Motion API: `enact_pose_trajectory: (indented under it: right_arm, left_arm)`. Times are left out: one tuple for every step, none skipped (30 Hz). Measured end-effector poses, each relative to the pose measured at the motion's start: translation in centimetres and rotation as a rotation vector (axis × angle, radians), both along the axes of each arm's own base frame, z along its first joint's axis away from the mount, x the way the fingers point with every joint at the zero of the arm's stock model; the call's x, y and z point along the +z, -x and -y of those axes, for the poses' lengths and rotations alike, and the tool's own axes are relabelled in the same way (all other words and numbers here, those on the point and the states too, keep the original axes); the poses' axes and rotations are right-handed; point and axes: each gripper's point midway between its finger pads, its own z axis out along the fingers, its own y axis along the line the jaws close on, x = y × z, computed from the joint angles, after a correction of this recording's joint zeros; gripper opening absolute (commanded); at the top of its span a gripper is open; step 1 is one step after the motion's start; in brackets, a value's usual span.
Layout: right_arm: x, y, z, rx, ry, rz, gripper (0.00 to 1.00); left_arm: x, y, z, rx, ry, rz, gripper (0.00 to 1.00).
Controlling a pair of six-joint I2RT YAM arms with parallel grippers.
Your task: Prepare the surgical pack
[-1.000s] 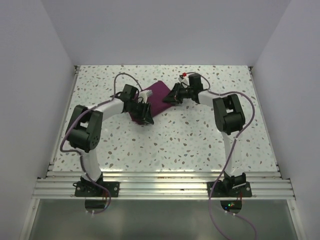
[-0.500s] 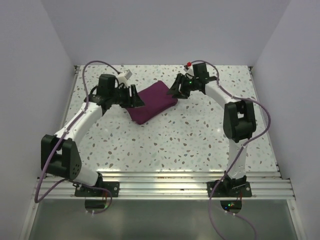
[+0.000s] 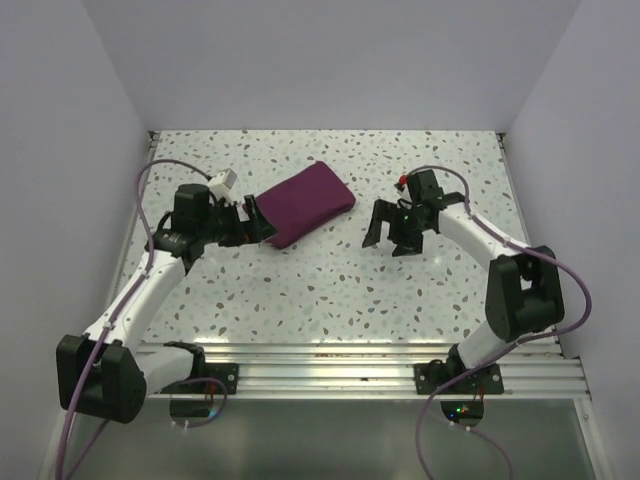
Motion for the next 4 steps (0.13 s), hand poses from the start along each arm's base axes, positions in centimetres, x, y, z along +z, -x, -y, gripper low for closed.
enact_pose_trajectory:
  right_arm:
    - [-0.4,0.8,0.2,0.002,0.004,-0.017,0.99]
    - [-0.9,1.6,0.4,0.006,0.003,-0.027,0.99]
    - [-1.3,2.4,0.6,0.006,0.005,-0.042,0.99]
    - [-1.6,3.1,0.7,0.008,0.002,-0.051,0.99]
  left_arm:
    - [-0.4,0.4,-0.1,0.006,0.0,-0.011,1.0]
    - [-0.8,0.8,-0.2,0.012,0.0,-0.021,1.0]
    - [-1.1,1.2,-0.3,0.015,0.002,-0.028,0.99]
    - [-1.3,1.4,-0.3,0.019,0.006,-0.034,1.0]
